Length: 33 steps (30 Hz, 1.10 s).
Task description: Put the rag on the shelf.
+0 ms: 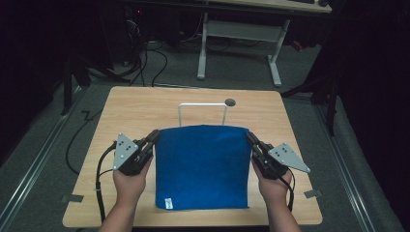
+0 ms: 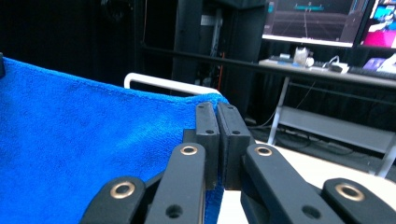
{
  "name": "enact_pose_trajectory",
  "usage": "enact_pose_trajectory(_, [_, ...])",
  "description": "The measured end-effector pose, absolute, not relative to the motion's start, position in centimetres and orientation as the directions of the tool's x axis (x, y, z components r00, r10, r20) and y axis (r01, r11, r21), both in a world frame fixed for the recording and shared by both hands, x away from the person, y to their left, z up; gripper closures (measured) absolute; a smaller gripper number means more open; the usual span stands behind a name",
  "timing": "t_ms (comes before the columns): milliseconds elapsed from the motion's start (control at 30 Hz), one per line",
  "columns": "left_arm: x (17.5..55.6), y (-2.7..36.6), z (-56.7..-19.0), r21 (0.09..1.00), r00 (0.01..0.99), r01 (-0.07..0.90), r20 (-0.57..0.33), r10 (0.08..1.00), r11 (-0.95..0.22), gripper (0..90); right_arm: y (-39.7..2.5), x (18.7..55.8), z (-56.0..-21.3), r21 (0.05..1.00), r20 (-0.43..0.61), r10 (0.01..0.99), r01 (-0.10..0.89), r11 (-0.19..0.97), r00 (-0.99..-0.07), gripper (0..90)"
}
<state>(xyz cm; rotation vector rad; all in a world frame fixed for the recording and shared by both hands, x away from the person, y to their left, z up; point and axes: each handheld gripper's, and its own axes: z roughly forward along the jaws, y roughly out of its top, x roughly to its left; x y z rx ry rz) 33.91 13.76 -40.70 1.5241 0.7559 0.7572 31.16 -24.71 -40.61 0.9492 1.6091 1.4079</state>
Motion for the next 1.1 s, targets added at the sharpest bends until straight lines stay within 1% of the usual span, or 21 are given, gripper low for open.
enact_pose_trajectory(367, [34.5, 13.5, -38.2, 0.998, 0.563, -0.029, 0.059, 0.825, -0.052, 88.2, -24.8, 31.5, -37.7, 0.996, -0.087, 0.906, -0.022, 0.086, -0.414, 88.6])
enact_pose_trajectory(400, [34.7, 13.5, -37.6, 0.998, 0.559, -0.043, 0.067, 0.826, -0.052, 88.2, -24.8, 31.7, -36.8, 0.995, -0.097, 0.905, -0.041, 0.088, -0.414, 88.6])
enact_pose_trajectory(467, [34.8, 13.5, -37.3, 0.998, 0.557, -0.049, 0.068, 0.828, -0.049, 88.2, -24.8, 31.7, -36.5, 0.995, -0.101, 0.905, -0.045, 0.091, -0.413, 88.6])
enact_pose_trajectory(500, [34.9, 13.6, -36.7, 0.997, 0.552, -0.059, 0.076, 0.83, -0.052, 88.3, -24.6, 31.9, -35.7, 0.993, -0.113, 0.905, -0.062, 0.096, -0.409, 88.6])
enact_pose_trajectory(600, [35.1, 13.7, -36.1, 0.996, 0.548, -0.072, 0.081, 0.832, -0.049, 88.2, -24.5, 32.0, -34.9, 0.991, -0.131, 0.904, -0.076, 0.109, -0.408, 88.6])
enact_pose_trajectory(733, [35.1, 13.6, -35.6, 0.995, 0.547, -0.083, 0.09, 0.832, -0.053, 88.3, -24.3, 32.1, -34.3, 0.991, -0.131, 0.903, -0.086, 0.105, -0.408, 88.6])
enact_pose_trajectory(967, [35.7, 13.5, -35.1, 0.995, 0.548, -0.082, 0.093, 0.831, -0.057, 88.3, -24.5, 32.4, -34.2, 0.992, -0.121, 0.904, -0.074, 0.099, -0.409, 88.6])
enact_pose_trajectory(1033, [36.6, 13.5, -34.6, 0.996, 0.551, -0.072, 0.089, 0.83, -0.059, 88.4, -25.0, 33.0, -33.9, 0.996, -0.09, 0.904, -0.059, 0.071, -0.418, 88.6])
enact_pose_trajectory(1100, [37.4, 13.5, -34.3, 0.995, 0.547, -0.069, 0.093, 0.832, -0.066, 88.4, -25.1, 33.5, -33.7, 0.995, -0.1, 0.906, -0.053, 0.086, -0.412, 88.6])
